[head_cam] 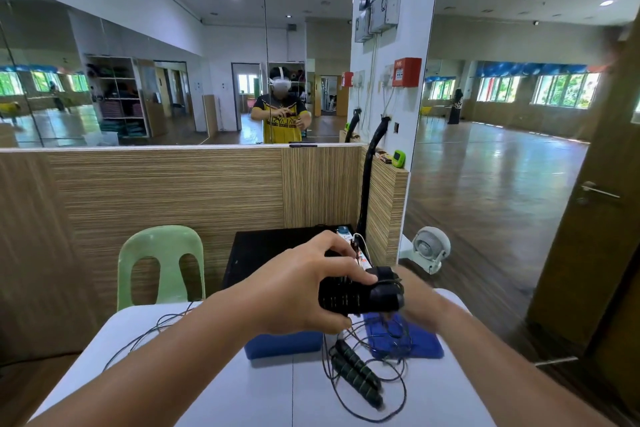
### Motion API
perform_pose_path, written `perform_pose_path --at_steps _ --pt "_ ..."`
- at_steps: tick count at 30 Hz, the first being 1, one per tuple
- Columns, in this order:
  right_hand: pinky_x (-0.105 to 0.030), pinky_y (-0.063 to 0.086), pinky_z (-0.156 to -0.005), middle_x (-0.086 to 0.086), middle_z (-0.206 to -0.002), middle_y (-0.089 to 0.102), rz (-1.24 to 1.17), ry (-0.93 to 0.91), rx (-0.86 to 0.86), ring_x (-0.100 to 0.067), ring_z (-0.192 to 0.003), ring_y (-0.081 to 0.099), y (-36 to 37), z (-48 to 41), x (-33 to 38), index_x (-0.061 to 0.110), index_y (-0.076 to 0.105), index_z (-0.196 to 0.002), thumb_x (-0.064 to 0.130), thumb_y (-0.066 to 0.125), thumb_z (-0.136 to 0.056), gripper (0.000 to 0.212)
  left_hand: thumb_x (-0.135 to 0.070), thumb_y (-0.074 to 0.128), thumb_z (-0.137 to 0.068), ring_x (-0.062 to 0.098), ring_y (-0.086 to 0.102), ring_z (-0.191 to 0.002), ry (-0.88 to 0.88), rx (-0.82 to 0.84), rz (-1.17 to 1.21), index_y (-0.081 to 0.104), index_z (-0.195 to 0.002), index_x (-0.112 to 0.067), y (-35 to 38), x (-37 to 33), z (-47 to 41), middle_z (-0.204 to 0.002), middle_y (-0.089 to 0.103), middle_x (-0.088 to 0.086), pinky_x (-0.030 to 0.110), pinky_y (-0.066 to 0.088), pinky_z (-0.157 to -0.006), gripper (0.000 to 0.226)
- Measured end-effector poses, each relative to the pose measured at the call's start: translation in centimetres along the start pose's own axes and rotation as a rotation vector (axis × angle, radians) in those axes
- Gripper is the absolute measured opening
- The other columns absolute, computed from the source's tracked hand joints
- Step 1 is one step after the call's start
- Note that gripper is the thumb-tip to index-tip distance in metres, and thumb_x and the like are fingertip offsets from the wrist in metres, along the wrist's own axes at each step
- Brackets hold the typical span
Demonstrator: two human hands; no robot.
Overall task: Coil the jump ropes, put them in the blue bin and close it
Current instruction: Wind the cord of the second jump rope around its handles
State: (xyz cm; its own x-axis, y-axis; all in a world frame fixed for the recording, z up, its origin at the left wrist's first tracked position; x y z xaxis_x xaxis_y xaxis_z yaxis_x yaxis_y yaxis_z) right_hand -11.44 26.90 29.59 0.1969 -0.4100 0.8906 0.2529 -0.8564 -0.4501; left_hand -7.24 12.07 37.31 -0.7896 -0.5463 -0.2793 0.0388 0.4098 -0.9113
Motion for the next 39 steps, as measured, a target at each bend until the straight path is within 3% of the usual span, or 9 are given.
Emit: perform_pose_path --at_steps 4,9,14,17,21,25,28,33,39 --pt "-0.028 0.031 -0.056 0.001 -0.057 0.040 0.405 -0.041 0.051 -0.011 -0.056 0.036 -3.2 -2.4 4.1 0.016 0.050 -0.056 0.038 0.090 -0.073 0.048 -0.049 0.082 -0.077 0.004 0.052 -0.120 -0.021 0.018 -0.008 0.054 -0.131 -0.059 1.9 0.5 0.8 -0.139 0.035 -0.026 0.029 0.050 -0.101 0.062" --pt "-0.023 0.033 -0.053 0.004 -0.057 0.044 0.592 -0.092 0.083 -0.010 -0.053 0.038 -2.6 -3.5 8.3 0.009 0.053 -0.060 0.045 0.084 -0.079 0.052 -0.049 0.079 -0.080 0.000 0.056 -0.113 -0.044 0.038 -0.011 0.049 -0.137 -0.064 3.2 1.8 0.7 -0.129 0.056 -0.022 0.030 0.051 -0.096 0.066" --pt "-0.020 0.037 -0.057 0.009 -0.052 0.053 0.455 -0.077 0.010 -0.003 -0.048 0.044 -2.1 -2.9 9.8 0.008 0.057 -0.059 0.029 0.061 -0.100 0.046 -0.055 0.068 -0.088 0.009 0.056 -0.109 -0.078 0.109 -0.155 0.027 -0.146 -0.069 3.8 3.2 0.5 -0.129 0.055 -0.016 0.031 0.050 -0.092 0.072" --pt "-0.016 0.035 -0.053 0.008 -0.056 0.063 0.310 -0.015 0.026 -0.002 -0.049 0.043 -1.2 -1.9 10.2 0.006 0.063 -0.065 0.017 0.052 -0.101 0.038 -0.056 0.062 -0.092 0.011 0.055 -0.105 -0.087 0.137 -0.216 0.015 -0.148 -0.070 4.1 3.6 0.6 -0.129 0.051 -0.016 0.026 0.049 -0.086 0.074" --pt "-0.021 0.032 -0.049 0.003 -0.063 0.065 0.238 -0.043 0.031 -0.006 -0.052 0.039 0.0 -0.6 10.5 0.014 0.051 -0.055 0.008 0.048 -0.097 0.042 -0.054 0.061 -0.091 0.014 0.056 -0.101 -0.130 0.139 -0.240 0.006 -0.147 -0.072 4.1 4.8 0.8 -0.127 0.050 -0.016 0.032 0.052 -0.087 0.080" --pt "-0.020 0.029 -0.044 0.008 -0.053 0.047 0.238 -0.055 0.005 -0.007 -0.047 0.034 0.9 1.3 9.6 -0.005 0.060 -0.071 0.010 0.047 -0.098 0.033 -0.059 0.061 -0.089 0.014 0.057 -0.102 -0.156 0.120 -0.230 0.019 -0.150 -0.065 3.7 5.8 1.0 -0.125 0.051 -0.016 0.030 0.050 -0.083 0.074" --pt "-0.019 0.033 -0.045 0.007 -0.058 0.055 0.207 -0.031 0.011 -0.008 -0.047 0.040 2.4 2.9 8.0 0.008 0.074 -0.083 0.014 0.050 -0.101 0.031 -0.059 0.061 -0.088 0.013 0.058 -0.101 -0.172 0.102 -0.244 0.031 -0.149 -0.058 3.4 6.7 1.4 -0.121 0.053 -0.015 0.029 0.049 -0.080 0.068" --pt "-0.028 0.044 -0.050 0.001 -0.063 0.058 0.004 0.042 0.001 -0.014 -0.052 0.048 5.3 4.6 5.0 0.012 0.072 -0.086 0.016 0.051 -0.104 0.028 -0.061 0.061 -0.088 0.009 0.056 -0.099 -0.181 0.082 -0.230 0.014 -0.150 -0.068 3.5 7.0 1.7 -0.118 0.055 -0.016 0.031 0.051 -0.083 0.077" --pt "-0.027 0.045 -0.047 -0.005 -0.064 0.059 -0.208 0.045 -0.037 -0.018 -0.051 0.049 7.6 6.0 3.2 0.008 0.073 -0.090 0.020 0.053 -0.106 0.028 -0.065 0.064 -0.086 0.008 0.054 -0.103 -0.237 0.035 -0.133 0.016 -0.146 -0.073 2.7 7.6 1.3 -0.120 0.052 -0.019 0.030 0.050 -0.088 0.077"
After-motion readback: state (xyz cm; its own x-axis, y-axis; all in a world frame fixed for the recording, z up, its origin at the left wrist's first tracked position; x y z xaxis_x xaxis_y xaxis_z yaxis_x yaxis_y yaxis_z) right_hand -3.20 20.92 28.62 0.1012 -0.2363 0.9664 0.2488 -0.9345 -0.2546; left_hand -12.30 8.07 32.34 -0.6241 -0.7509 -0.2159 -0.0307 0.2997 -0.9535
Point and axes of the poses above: each hand's wrist, its own z-axis away from the middle knuckle, its own y-axis out of the palm, x = y × z, the point moved 9 cm from there along -z, towards the middle knuckle
